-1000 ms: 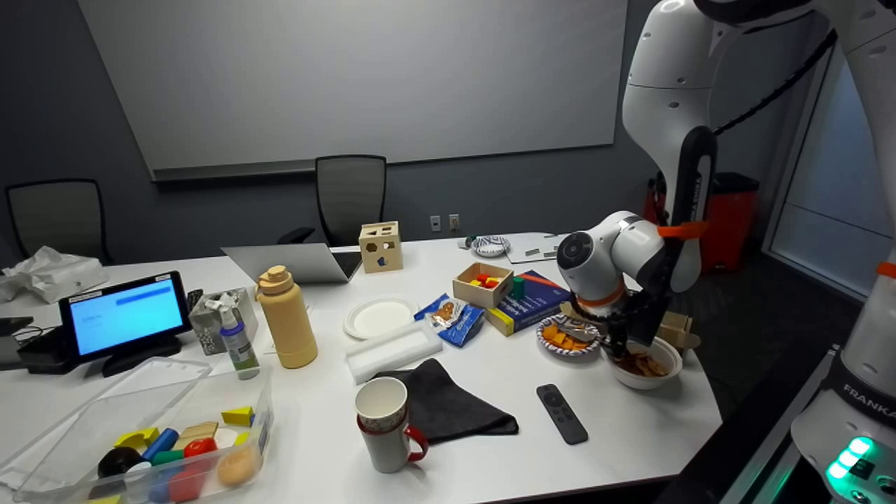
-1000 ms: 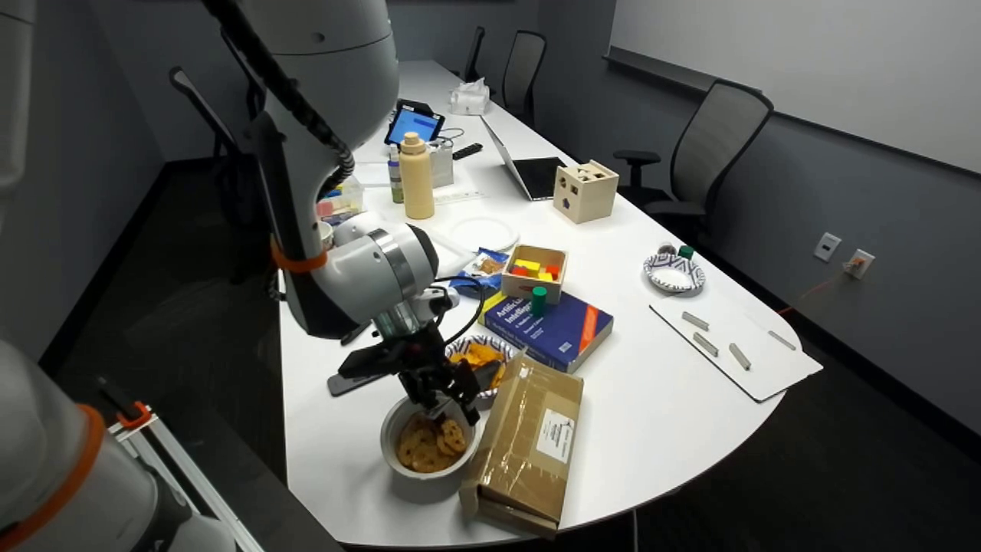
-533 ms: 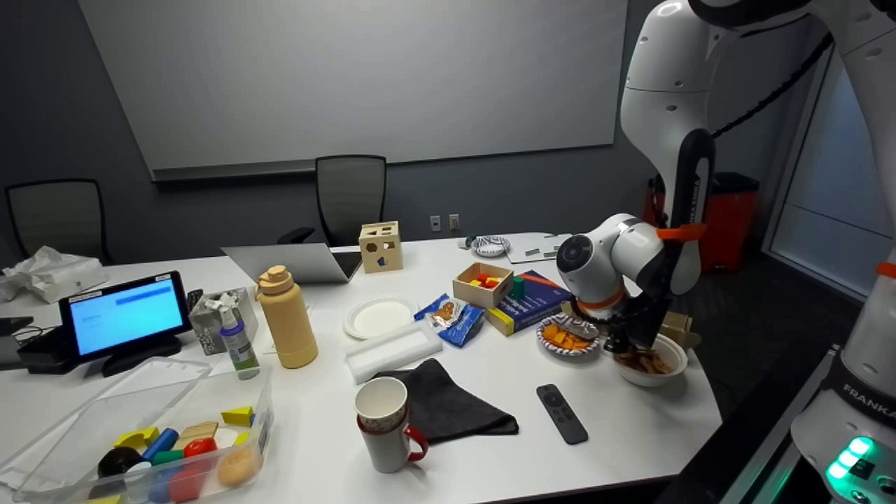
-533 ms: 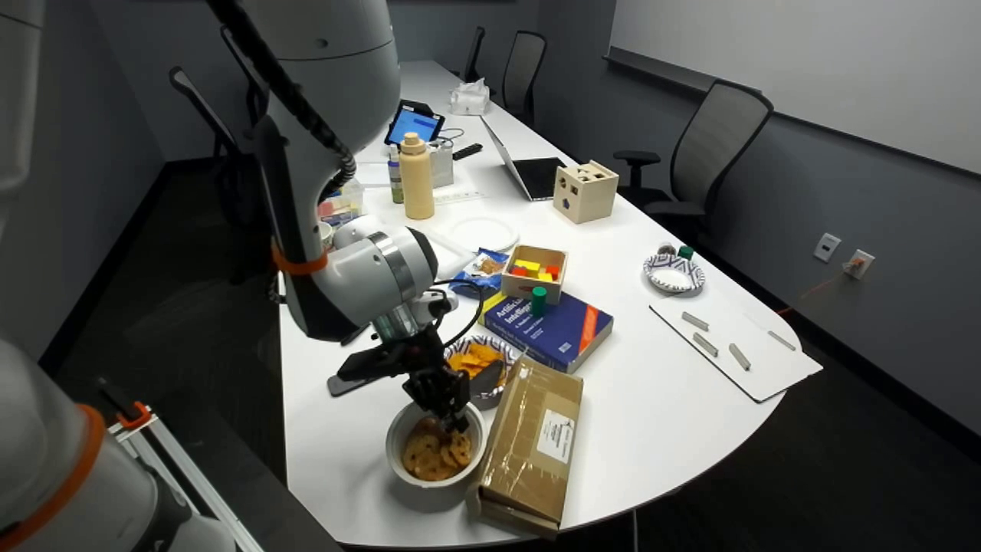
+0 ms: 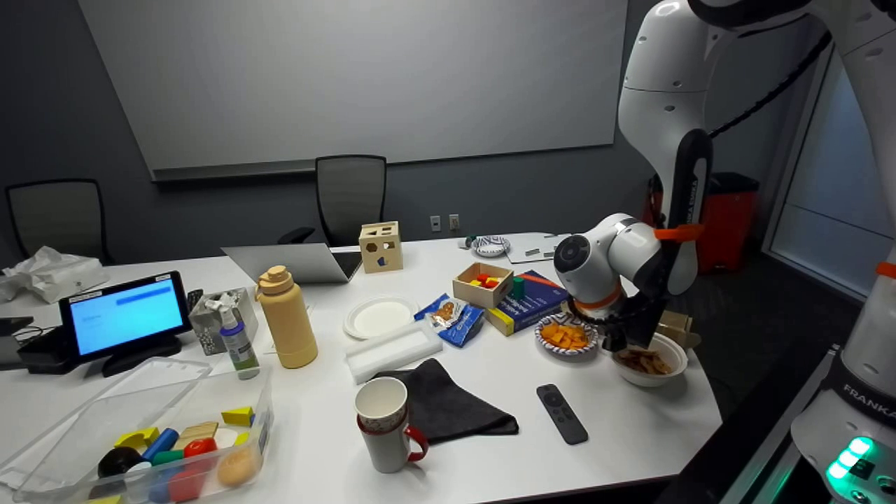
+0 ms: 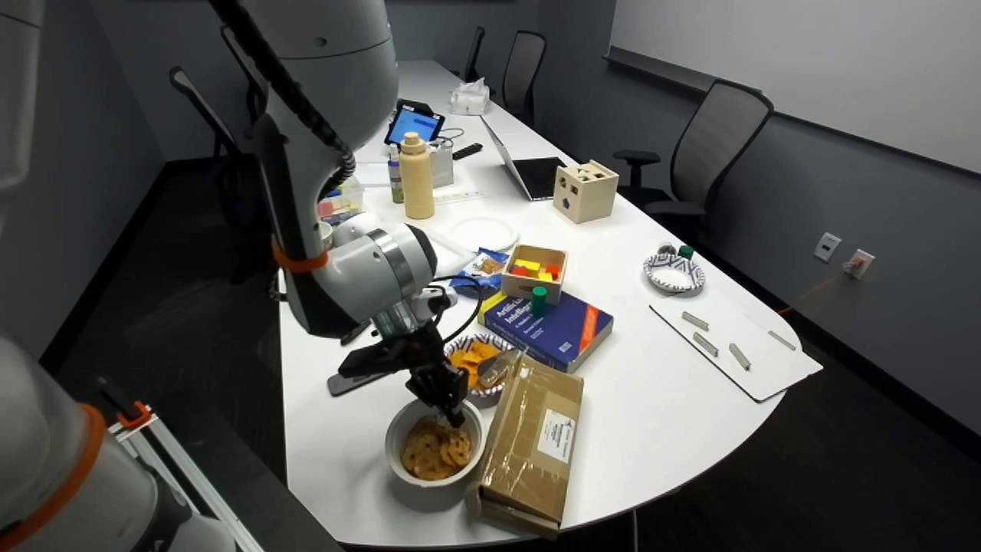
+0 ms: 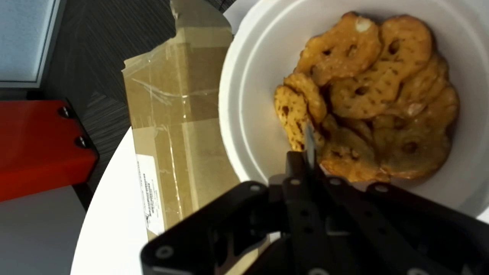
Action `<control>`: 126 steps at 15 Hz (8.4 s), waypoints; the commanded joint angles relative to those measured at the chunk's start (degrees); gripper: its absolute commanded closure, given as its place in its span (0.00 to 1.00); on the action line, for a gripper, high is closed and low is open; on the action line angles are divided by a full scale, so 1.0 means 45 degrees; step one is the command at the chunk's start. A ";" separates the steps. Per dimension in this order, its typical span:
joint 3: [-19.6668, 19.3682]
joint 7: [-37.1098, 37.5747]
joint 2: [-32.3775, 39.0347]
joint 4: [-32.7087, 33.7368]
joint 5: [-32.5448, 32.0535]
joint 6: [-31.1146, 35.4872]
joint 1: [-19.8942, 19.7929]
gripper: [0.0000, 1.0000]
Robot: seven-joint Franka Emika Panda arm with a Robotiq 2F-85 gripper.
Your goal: Use the cake spatula to stir the contents in the white bowl.
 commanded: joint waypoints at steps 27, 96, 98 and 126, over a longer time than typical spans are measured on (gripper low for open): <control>0.0900 -1.4287 -0.8141 -0.1025 1.4602 -1.1027 0.0075 0.99; -0.1267 -1.5110 -0.3015 0.1514 1.6609 -1.0335 -0.1703 0.99; -0.1233 -1.4821 -0.2756 0.1440 1.6496 -1.0101 -0.1670 0.99; -0.0940 -1.6700 -0.3305 0.0317 1.6385 -0.7202 -0.1692 0.99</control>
